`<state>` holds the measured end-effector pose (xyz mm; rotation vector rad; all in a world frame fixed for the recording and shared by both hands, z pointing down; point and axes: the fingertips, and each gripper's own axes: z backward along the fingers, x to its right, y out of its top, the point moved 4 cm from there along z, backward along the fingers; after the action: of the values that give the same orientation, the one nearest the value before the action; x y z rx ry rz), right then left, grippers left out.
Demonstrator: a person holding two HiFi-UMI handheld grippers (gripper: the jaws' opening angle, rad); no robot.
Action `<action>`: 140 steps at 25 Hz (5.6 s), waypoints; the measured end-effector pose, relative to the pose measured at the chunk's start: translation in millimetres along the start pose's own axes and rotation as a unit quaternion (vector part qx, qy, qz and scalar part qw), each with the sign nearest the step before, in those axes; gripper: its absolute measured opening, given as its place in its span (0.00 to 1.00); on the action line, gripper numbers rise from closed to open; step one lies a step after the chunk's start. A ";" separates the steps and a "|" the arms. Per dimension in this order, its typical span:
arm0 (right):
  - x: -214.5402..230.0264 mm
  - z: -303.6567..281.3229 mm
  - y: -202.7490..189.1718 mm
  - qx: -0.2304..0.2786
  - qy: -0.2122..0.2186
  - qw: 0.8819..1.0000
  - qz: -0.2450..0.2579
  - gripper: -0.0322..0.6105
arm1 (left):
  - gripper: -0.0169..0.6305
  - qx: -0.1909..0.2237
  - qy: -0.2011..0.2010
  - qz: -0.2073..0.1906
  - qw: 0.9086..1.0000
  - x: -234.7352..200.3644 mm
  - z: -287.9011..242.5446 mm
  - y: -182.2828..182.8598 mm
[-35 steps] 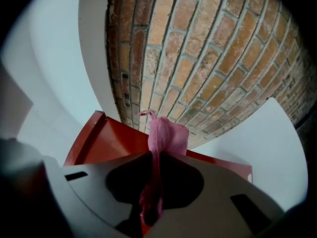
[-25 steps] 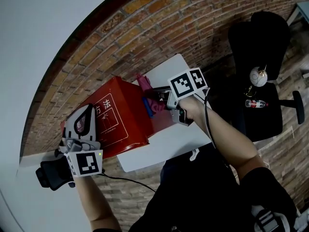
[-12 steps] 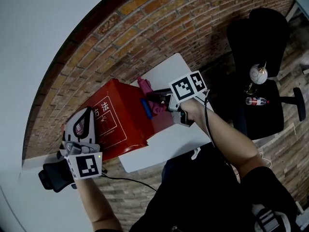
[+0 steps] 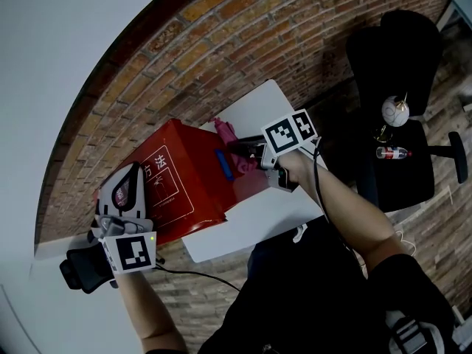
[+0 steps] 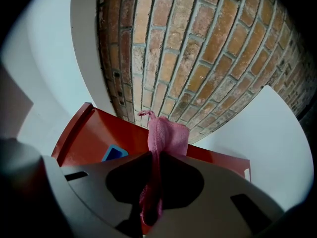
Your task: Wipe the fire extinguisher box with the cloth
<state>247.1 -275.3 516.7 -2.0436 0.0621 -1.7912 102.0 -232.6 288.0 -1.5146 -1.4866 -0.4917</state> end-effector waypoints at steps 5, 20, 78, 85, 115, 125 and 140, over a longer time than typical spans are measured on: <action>10.4 -0.7 -4.0 -0.004 -0.008 1.000 0.002 0.15 | 0.06 0.000 0.000 0.001 1.000 0.6 0.2 -1.0; 35.2 -3.5 -8.6 -0.011 -0.018 1.000 -0.005 0.15 | 0.06 -0.001 -0.001 -0.002 1.000 0.3 0.0 0.1; 188.8 -22.7 -59.0 -0.048 -0.055 0.995 -0.062 0.15 | 0.06 -0.016 0.002 0.009 1.000 0.1 -0.8 -3.1; 205.1 -24.4 -66.6 -0.043 -0.064 0.995 -0.064 0.15 | 0.06 -0.016 0.003 0.010 1.000 0.0 -1.5 -4.1; 275.3 -26.7 -106.9 -0.072 -0.101 0.987 -0.103 0.15 | 0.06 -0.019 0.006 0.020 1.000 0.1 -1.8 -5.6; 270.2 -15.7 -123.9 -0.047 -0.082 0.989 -0.110 0.15 | 0.06 -0.017 0.005 0.019 1.000 -0.6 -2.2 -4.8; 264.6 7.4 -135.5 -0.023 -0.080 0.992 -0.099 0.15 | 0.06 -0.022 0.005 0.018 1.000 -0.4 -2.1 -5.7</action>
<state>266.7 -230.2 809.9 -2.2883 -0.1539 -1.7446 97.3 -235.5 290.6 -1.5684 -1.4473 -0.5123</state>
